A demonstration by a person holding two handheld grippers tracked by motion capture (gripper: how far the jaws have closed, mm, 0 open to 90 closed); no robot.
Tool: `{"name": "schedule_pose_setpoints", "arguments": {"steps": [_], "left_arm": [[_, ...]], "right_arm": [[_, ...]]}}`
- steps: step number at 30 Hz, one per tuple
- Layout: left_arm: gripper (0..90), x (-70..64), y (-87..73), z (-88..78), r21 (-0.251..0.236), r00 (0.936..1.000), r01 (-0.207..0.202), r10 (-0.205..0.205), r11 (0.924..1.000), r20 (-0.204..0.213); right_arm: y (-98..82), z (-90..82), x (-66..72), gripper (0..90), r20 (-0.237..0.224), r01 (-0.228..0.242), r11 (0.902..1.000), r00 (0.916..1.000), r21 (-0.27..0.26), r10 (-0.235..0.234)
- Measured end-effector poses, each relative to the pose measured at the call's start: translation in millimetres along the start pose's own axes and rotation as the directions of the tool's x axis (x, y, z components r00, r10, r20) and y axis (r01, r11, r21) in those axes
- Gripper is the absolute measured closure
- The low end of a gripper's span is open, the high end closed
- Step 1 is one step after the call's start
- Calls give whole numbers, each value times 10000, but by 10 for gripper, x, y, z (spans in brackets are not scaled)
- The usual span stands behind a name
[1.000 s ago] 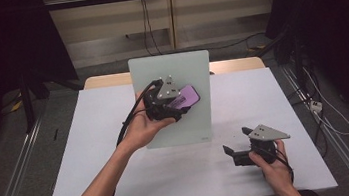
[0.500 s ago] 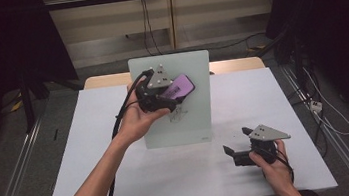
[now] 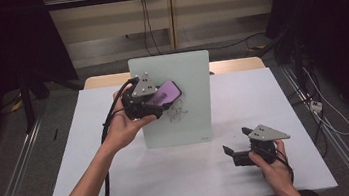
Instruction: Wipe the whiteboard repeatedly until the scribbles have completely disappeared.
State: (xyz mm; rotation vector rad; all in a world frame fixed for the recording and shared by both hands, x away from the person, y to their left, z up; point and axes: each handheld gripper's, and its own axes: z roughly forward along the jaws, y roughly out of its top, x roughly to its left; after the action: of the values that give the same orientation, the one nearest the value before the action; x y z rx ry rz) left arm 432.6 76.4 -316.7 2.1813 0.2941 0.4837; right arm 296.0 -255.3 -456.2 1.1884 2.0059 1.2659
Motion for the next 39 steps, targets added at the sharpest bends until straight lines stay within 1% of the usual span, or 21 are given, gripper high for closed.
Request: {"name": "schedule_pose_setpoints", "arguments": {"steps": [4, 8, 10, 13, 15, 16, 17, 18, 20, 23, 24, 27, 30, 32, 34, 36, 37, 39], "left_arm": [[408, -44, -67, 25, 170, 9999, -154, 153, 9997, 47], [407, -95, -134, 47, 447, 9993, -360, 355, 9983, 115], [407, -116, -179, 54, 497, 9994, -322, 315, 9982, 150], [407, -114, -233, 35, 578, 9994, -259, 245, 9980, 251], [408, -103, -234, 21, 417, 9995, -293, 287, 9987, 149], [408, -101, -222, -1, 335, 9992, -384, 387, 9987, -60], [409, -87, -205, -22, 267, 9990, -409, 414, 9988, -179], [408, -63, -184, -42, 190, 9989, -384, 389, 9991, -272], [409, 9, -139, -97, 41, 9994, -202, 203, 9998, -288], [409, 98, -73, -169, -223, 9989, -19, 9, 9998, -458], [409, 112, -58, -182, -286, 9985, 0, -16, 9996, -547], [408, 115, -59, -175, -352, 9985, -17, -3, 9994, -556], [408, 83, -96, -138, -318, 9991, -69, 55, 9995, -416], [407, 47, -123, -104, -152, 9992, -220, 214, 9996, -326], [407, 18, -155, -74, -42, 9995, -273, 272, 9996, -157], [408, -7, -189, -48, 51, 9996, -286, 286, 9996, -11], [408, -26, -208, -31, 53, 9997, -222, 222, 9997, 60], [408, -62, -244, 4, 169, 9993, -281, 277, 9995, 231]], "right_arm": [[0, 5, 1, 59, -8, -2, 10000, 10000, 9, 2], [1, 5, 5, 59, -10, -3, 10000, 10000, 19, 3], [0, 2, 3, 59, -6, -9, 10000, 10000, 13, 9], [-1, 4, -3, 59, 7, -3, 10000, 10000, 5, 3], [0, 7, 0, 59, -2, -3, 10000, 10000, 8, 3], [1, 6, 4, 58, 8, -11, 10000, 10000, 27, 11], [2, 8, 5, 59, -7, 3, 10000, 10000, 26, -3], [2, 9, 4, 59, -11, 7, 10000, 10000, 31, -7], [2, 11, -2, 59, 0, -11, 10000, 10000, 12, 11], [1, 11, -8, 59, 14, -24, 10000, 10000, 4, 24], [1, 10, -6, 59, 14, -22, 10000, 10000, 3, 22], [2, 13, -2, 59, -8, -13, 10000, 10000, 15, 13], [2, 12, 0, 59, -14, -9, 10000, 10000, 23, 9], [1, 11, 1, 59, 5, -9, 10000, 10000, 27, 9], [1, 10, 0, 59, 3, -12, 10000, 10000, 9, 12], [2, 10, 1, 59, 5, -11, 10000, 10000, 16, 11], [2, 10, 2, 59, 15, -10, 10000, 10000, 26, 10], [2, 12, 5, 59, 4, -14, 10000, 10000, 36, 14]]}}
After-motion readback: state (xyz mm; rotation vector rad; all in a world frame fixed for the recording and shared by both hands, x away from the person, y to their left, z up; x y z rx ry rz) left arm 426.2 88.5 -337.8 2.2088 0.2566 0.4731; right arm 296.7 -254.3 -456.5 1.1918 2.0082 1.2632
